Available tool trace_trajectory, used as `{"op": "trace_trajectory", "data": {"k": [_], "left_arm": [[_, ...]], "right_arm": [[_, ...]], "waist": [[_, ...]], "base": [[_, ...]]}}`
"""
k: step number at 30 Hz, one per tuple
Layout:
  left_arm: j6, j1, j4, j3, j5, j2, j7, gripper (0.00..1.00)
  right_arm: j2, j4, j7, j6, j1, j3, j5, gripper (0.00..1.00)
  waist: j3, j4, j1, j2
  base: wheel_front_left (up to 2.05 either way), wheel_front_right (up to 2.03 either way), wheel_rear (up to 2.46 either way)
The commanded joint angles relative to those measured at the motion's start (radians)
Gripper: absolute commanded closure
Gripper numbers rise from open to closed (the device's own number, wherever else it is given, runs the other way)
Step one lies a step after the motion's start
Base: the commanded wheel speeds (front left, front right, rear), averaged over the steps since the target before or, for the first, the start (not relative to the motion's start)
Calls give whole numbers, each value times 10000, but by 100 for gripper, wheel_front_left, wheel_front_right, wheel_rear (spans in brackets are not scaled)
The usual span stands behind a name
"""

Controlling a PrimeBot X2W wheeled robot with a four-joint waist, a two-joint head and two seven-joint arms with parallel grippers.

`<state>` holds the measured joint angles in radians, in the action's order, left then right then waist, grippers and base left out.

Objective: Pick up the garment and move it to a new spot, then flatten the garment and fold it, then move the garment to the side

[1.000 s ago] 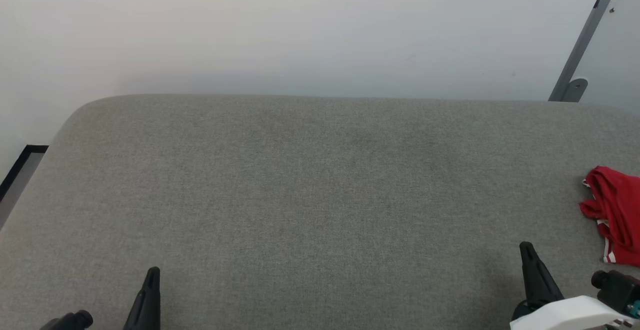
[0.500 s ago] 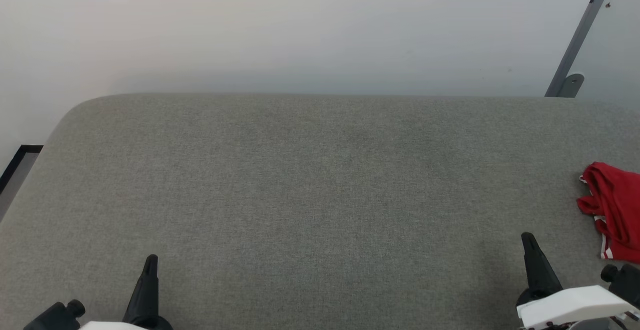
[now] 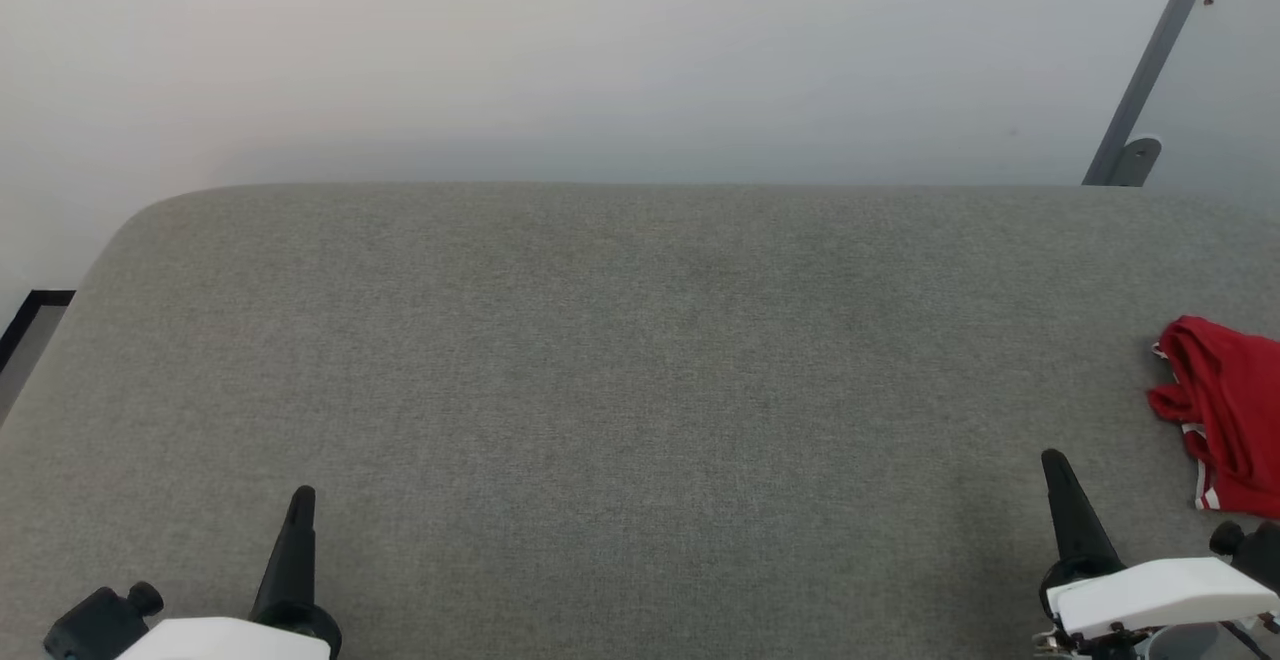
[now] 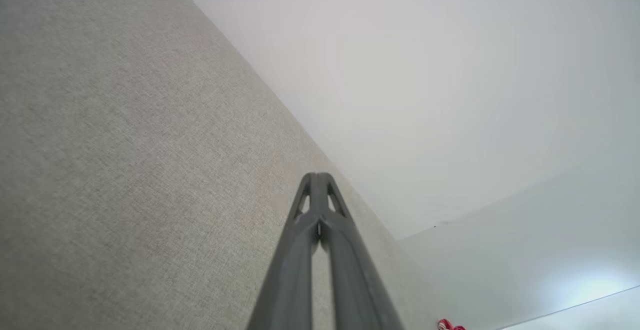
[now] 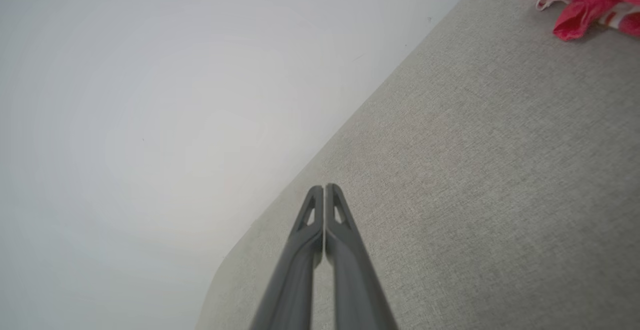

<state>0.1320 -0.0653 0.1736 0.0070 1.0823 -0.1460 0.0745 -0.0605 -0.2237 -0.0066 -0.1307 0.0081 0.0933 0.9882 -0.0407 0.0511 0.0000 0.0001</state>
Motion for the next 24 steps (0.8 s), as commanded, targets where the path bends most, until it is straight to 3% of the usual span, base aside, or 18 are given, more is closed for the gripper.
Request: {"op": "trace_trajectory", "data": {"k": [1, 24], "left_arm": [[-11, 290, -50, 103, 333, 3, -84, 100], [-14, 854, 233, 402, 2221, 309, -705, 100]], "right_arm": [[7, 88, 71, -1, -303, 26, 320, 100], [48, -19, 507, -1, -662, 99, 2515, 100]], "waist": [[10, -11, 0, -1], [138, -161, 0, -1]], "base": [[0, 0, 0], [0, 0, 0]]}}
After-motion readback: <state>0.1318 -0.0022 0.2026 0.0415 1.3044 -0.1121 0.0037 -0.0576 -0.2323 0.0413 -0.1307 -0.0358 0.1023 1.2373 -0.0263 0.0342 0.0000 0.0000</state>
